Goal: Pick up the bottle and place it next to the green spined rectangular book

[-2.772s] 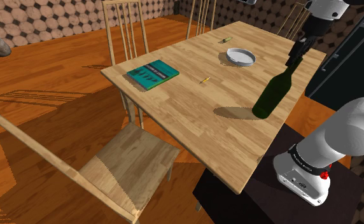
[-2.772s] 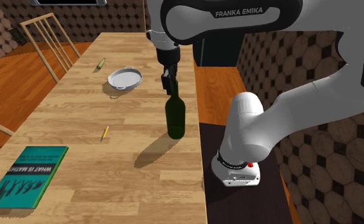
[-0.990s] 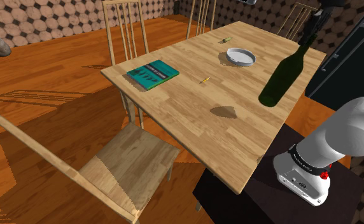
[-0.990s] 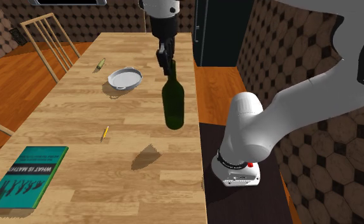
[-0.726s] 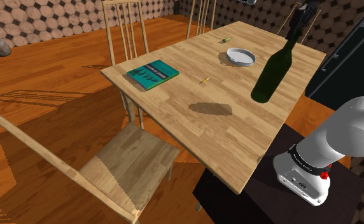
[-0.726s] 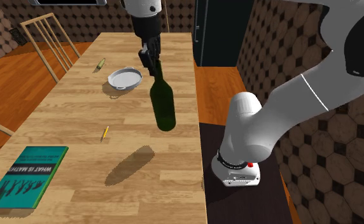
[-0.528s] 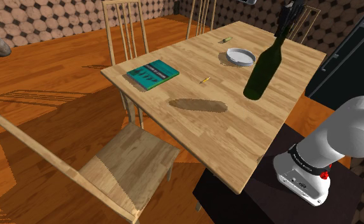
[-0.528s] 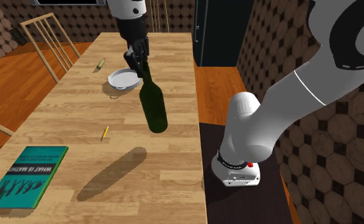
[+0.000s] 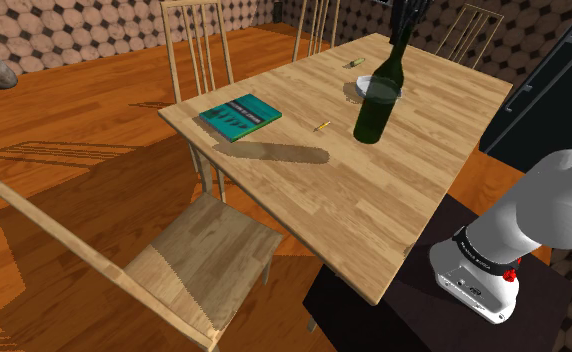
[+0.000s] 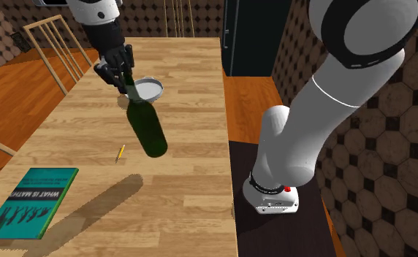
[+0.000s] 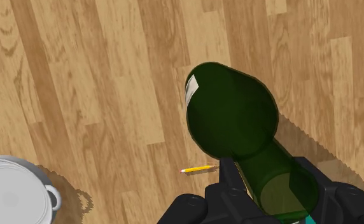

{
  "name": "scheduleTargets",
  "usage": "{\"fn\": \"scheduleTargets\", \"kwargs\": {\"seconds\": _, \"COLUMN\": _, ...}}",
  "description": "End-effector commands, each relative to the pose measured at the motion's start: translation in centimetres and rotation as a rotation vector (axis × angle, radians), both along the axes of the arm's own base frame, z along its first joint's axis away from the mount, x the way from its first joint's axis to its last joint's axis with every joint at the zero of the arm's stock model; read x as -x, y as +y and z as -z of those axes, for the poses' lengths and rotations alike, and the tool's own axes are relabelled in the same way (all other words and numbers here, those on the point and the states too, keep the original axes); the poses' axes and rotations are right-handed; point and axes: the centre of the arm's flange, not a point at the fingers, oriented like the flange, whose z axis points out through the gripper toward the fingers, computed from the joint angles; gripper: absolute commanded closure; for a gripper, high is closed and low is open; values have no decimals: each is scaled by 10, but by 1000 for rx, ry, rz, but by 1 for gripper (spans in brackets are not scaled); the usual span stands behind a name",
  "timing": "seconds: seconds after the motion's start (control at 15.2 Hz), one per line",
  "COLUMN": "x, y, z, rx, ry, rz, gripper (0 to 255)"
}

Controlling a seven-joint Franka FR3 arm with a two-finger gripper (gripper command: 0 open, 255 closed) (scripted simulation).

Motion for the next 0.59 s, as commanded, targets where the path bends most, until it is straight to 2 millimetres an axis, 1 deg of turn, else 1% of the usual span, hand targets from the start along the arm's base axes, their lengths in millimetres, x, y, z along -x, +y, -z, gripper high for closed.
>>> {"fn": "scheduleTargets", "kwargs": {"seconds": 0.0, "x": -24, "y": 9, "z": 0, "rx": 0, "ry": -1, "rz": 0, "gripper": 255}}
{"fn": "scheduleTargets", "kwargs": {"seconds": 0.53, "x": -123, "y": 47, "z": 0, "rx": 0, "ry": -1, "rz": 0, "gripper": 255}}
